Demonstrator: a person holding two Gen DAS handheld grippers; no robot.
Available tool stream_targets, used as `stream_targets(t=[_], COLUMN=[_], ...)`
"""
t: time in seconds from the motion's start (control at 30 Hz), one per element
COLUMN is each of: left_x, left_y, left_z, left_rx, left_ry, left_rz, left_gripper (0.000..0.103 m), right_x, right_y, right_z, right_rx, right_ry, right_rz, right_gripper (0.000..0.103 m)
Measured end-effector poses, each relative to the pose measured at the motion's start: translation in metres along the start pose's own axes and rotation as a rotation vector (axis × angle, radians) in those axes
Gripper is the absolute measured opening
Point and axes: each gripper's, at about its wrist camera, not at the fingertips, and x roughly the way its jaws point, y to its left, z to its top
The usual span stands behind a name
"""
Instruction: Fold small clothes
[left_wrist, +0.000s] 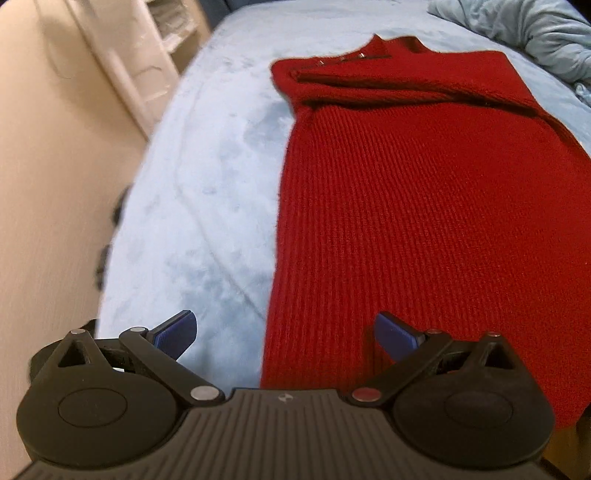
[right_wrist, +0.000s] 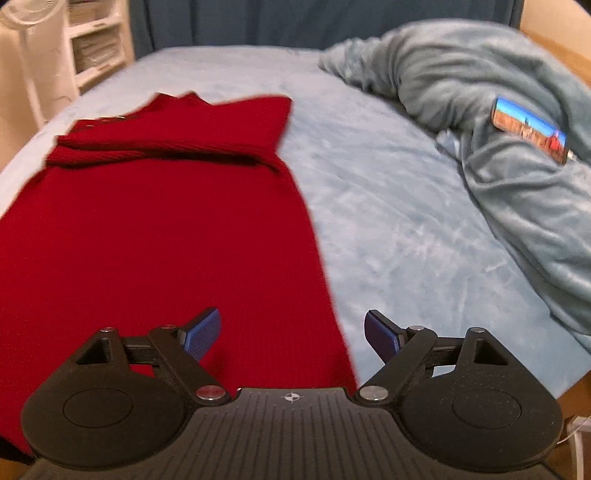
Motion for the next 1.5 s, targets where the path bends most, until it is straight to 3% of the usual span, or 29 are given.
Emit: stream_targets(t=[0.13,0.27,0.4,0.67,0.73,0.77,0.8,0.83,0.87,0.9,0.97,1.27,1.5], left_x=[0.029,0.039,0.041,0.028,0.025,0.025,0.022,0.016,0.009,0.006,-0.004,-0.077,-0.111], left_y=[0.005,0.006,0.016,0.001,-0.006,-0.007,-0.006,-0.003,0.001,0.007,0.019,0.019,0.024], left_z=[0.003,0.002,-0.001,-0.018,-0.018,-0.019,-0.019,-0.018,-0.017,-0.015,-0.013,-0.013,-0.048], left_rx=[0.008,-0.028,-0.078,0.035,0.062,0.051,0.025,0.0,-0.026,-0.054,-0.135,-0.107,-0.102], left_ry=[0.07,0.085,0.121,0.16,0.169,0.171,0.166,0.154,0.143,0.14,0.135,-0.02,-0.021], left_rz=[-0.089,-0.143,-0.196,-0.272,-0.264,-0.255,-0.249,-0.239,-0.241,-0.26,-0.305,-0.309,-0.33], left_gripper=[0.103,0.103,0.103,0.103,0.103,0.097,0.082,0.072,0.041,0.022,0.021,0.018,0.018], right_x=[0.039,0.073,0.072,0.057,0.052,0.048,0.043,0.039,0.034,0.028,0.017,-0.054,-0.094], right_y=[-0.028,-0.039,-0.032,-0.005,-0.003,-0.003,-0.004,-0.005,-0.006,-0.007,-0.009,-0.03,-0.027], right_z=[0.01,-0.001,-0.005,-0.019,-0.022,-0.023,-0.024,-0.026,-0.027,-0.027,-0.026,-0.008,-0.036], right_rx=[0.093,0.19,0.156,0.0,0.011,0.027,0.042,0.068,0.09,0.102,0.132,0.219,0.234], right_ry=[0.111,0.289,0.309,0.414,0.407,0.394,0.385,0.379,0.362,0.339,0.295,0.116,0.121], right_rz=[0.011,0.106,0.135,0.192,0.211,0.229,0.248,0.274,0.289,0.299,0.313,0.373,0.412], right_gripper=[0.087,0.087,0.092,0.089,0.073,0.055,0.03,0.022,0.021,0.02,0.019,0.017,0.017])
